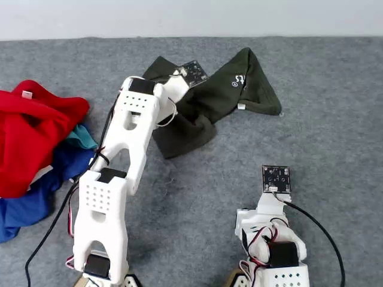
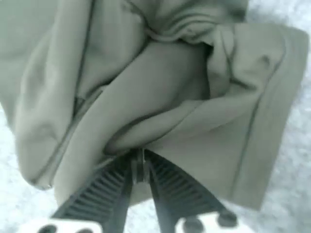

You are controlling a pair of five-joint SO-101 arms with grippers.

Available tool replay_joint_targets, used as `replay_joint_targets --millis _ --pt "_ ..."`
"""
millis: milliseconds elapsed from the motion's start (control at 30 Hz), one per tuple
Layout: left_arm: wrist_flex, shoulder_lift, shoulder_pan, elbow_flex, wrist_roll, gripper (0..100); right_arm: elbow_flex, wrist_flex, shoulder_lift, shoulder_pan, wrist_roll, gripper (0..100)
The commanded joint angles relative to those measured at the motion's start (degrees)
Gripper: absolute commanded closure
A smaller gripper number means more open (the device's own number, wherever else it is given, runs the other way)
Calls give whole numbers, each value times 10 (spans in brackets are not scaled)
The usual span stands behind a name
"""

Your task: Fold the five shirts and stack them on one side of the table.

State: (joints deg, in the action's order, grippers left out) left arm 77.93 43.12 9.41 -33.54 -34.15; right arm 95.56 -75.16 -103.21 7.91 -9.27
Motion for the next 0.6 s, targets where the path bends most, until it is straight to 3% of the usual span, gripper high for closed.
replay_joint_targets --millis 0,167,333,567 --pt "70 -8 17 -29 -6 986 8 4 -6 2 6 990" --pt "190 -8 51 -29 -8 985 8 4 -6 2 6 990" --pt "211 -8 61 -27 -12 981 8 4 -6 2 6 990" --pt "224 -3 54 -25 -33 864 8 4 -6 2 6 990"
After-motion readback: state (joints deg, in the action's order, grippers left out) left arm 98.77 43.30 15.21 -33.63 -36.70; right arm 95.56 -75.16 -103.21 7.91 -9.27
